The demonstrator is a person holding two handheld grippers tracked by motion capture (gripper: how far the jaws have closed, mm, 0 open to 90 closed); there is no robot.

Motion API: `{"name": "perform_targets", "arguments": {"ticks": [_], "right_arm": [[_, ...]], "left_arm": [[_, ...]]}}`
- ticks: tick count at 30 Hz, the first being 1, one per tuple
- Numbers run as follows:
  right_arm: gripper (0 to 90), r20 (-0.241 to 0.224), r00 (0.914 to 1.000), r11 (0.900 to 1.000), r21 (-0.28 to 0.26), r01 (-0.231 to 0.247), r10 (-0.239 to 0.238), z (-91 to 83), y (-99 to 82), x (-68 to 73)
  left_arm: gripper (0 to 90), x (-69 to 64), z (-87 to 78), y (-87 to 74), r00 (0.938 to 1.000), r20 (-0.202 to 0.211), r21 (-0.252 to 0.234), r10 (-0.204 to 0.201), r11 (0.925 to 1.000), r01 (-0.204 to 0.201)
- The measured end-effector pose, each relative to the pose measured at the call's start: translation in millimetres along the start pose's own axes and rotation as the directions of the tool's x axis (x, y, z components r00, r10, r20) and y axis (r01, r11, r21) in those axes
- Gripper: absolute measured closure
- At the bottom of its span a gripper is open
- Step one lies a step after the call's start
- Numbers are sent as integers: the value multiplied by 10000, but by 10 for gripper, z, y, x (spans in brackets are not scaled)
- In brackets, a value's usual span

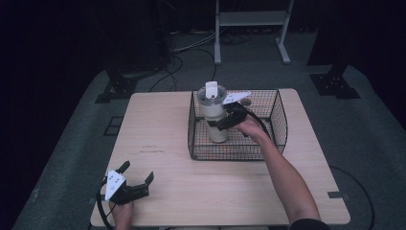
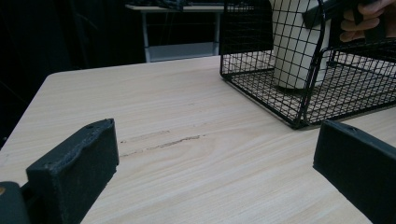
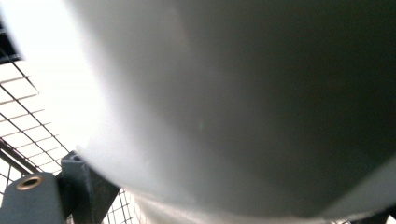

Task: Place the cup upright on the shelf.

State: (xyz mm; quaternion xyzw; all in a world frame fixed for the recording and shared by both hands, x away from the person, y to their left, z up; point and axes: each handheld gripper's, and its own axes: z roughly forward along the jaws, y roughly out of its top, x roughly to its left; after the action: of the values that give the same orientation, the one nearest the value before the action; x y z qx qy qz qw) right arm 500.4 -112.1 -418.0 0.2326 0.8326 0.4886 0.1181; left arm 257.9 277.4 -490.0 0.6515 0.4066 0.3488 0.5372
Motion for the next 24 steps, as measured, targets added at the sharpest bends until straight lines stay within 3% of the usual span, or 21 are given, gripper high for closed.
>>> {"name": "perform_targets", "arguments": {"ticks": [12, 18, 24], "right_arm": [[92, 14, 9999, 9999, -126, 104, -104, 3, -58, 5], [91, -51, 9988, 9988, -111, 478, -478, 4, -64, 23], [91, -121, 9994, 9994, -136, 320, -321, -24, -88, -15]], "left_arm": [[0, -3, -1, 0, 10000, 11, 14, 29, 10000, -29], [0, -8, 2, 0, 10000, -18, 38, 28, 10000, -28], [0, -9, 3, 0, 10000, -20, 36, 29, 10000, -29]]}}
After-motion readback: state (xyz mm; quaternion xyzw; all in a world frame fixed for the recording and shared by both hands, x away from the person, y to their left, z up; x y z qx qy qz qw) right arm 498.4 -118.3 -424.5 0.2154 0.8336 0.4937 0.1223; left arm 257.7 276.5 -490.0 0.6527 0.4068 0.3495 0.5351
